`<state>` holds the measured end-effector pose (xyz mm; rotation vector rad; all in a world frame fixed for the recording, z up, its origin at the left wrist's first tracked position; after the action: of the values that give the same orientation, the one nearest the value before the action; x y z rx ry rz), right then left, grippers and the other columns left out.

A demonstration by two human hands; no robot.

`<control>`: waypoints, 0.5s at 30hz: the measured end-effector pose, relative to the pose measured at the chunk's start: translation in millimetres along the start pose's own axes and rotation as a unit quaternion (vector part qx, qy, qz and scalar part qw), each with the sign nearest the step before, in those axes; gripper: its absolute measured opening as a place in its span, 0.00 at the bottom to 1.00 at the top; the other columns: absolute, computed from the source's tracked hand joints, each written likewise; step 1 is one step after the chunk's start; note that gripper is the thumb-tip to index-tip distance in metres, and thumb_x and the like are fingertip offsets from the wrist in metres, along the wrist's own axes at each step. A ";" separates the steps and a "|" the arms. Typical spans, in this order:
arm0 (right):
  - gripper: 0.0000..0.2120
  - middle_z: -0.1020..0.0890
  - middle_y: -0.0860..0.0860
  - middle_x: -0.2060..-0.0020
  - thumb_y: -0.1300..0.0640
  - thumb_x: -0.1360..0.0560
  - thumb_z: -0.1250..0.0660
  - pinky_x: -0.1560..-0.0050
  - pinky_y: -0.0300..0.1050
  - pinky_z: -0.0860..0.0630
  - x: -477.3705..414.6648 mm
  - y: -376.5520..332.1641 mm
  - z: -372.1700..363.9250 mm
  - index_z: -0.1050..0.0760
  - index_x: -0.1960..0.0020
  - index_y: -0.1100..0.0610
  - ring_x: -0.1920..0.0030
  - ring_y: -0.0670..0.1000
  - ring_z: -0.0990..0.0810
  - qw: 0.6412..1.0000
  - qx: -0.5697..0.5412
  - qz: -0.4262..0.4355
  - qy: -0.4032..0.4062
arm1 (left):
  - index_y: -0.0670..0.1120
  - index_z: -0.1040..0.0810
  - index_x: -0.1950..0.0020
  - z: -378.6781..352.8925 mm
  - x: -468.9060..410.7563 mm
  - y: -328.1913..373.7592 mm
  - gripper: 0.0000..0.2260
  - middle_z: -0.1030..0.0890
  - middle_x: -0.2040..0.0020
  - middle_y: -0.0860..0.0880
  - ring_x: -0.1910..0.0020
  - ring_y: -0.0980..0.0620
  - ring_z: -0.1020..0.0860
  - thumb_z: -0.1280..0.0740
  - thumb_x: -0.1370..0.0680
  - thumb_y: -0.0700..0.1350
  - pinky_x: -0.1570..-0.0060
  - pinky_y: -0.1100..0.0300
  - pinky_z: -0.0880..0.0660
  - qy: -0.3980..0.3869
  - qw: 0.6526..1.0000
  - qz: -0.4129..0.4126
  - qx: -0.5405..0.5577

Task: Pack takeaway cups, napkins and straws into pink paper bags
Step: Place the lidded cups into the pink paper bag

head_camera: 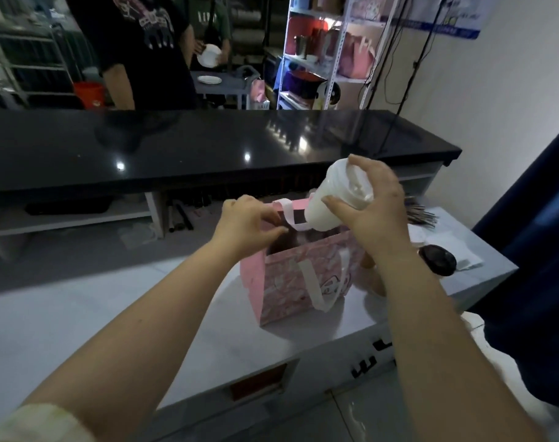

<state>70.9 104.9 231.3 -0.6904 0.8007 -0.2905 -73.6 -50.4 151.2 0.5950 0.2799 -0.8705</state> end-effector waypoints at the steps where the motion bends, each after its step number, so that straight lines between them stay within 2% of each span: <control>1: 0.31 0.29 0.47 0.34 0.51 0.34 0.22 0.37 0.46 0.33 -2.1 -1.2 -12.6 0.29 0.33 0.45 0.34 0.53 0.32 1.000 0.006 -0.005 -0.013 | 0.60 0.18 0.51 -7.4 1.1 -3.1 0.10 0.23 0.57 0.62 0.45 0.53 0.28 0.29 0.29 0.61 0.44 0.51 0.36 -0.041 0.999 -0.003 -0.024; 3: 0.31 0.29 0.47 0.35 0.51 0.34 0.23 0.39 0.43 0.35 -4.3 0.7 -39.6 0.29 0.33 0.45 0.35 0.53 0.32 0.998 0.033 -0.015 -0.048 | 0.62 0.22 0.45 -16.3 1.6 -13.7 0.17 0.24 0.51 0.60 0.38 0.52 0.31 0.30 0.31 0.64 0.39 0.48 0.40 -0.094 0.995 0.005 -0.039; 5: 0.32 0.30 0.45 0.35 0.49 0.34 0.24 0.40 0.42 0.37 -1.2 6.6 -63.2 0.30 0.32 0.44 0.35 0.52 0.33 0.994 0.065 -0.026 -0.087 | 0.60 0.27 0.37 -20.4 0.7 -23.5 0.28 0.25 0.37 0.57 0.28 0.50 0.39 0.29 0.35 0.66 0.30 0.42 0.45 -0.128 0.991 0.018 -0.020; 8: 0.35 0.32 0.42 0.35 0.49 0.34 0.23 0.33 0.49 0.34 12.0 21.3 -84.1 0.33 0.30 0.41 0.33 0.49 0.34 0.985 0.074 -0.061 -0.146 | 0.55 0.39 0.26 -26.9 2.1 -34.1 0.44 0.40 0.23 0.54 0.22 0.50 0.54 0.28 0.38 0.66 0.26 0.36 0.54 -0.180 0.983 0.025 0.004; 11: 0.36 0.34 0.41 0.34 0.48 0.34 0.23 0.33 0.48 0.37 29.6 33.2 -89.8 0.34 0.30 0.38 0.32 0.48 0.38 0.971 0.124 -0.079 -0.188 | 0.55 0.50 0.22 -31.3 4.4 -42.4 0.52 0.51 0.20 0.54 0.22 0.51 0.63 0.25 0.38 0.65 0.26 0.36 0.58 -0.216 0.976 0.017 0.012; 15: 0.37 0.36 0.39 0.36 0.47 0.36 0.23 0.41 0.44 0.38 42.5 38.7 -85.2 0.35 0.31 0.36 0.34 0.45 0.39 0.959 0.168 -0.099 -0.204 | 0.58 0.56 0.23 -33.0 12.2 -43.2 0.55 0.58 0.20 0.55 0.24 0.51 0.69 0.26 0.39 0.68 0.26 0.37 0.61 -0.228 0.973 -0.009 0.031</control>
<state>35.8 74.4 139.6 -0.4843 0.2756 -0.4372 -99.6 -60.0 102.9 0.4351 -0.1600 -1.0100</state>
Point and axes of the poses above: each hand's wrist, its own x-axis away from the middle knuckle, its own z-axis out of the back of the hand, y = z × x, the point moved 8 cm from there along -x, towards the middle knuckle
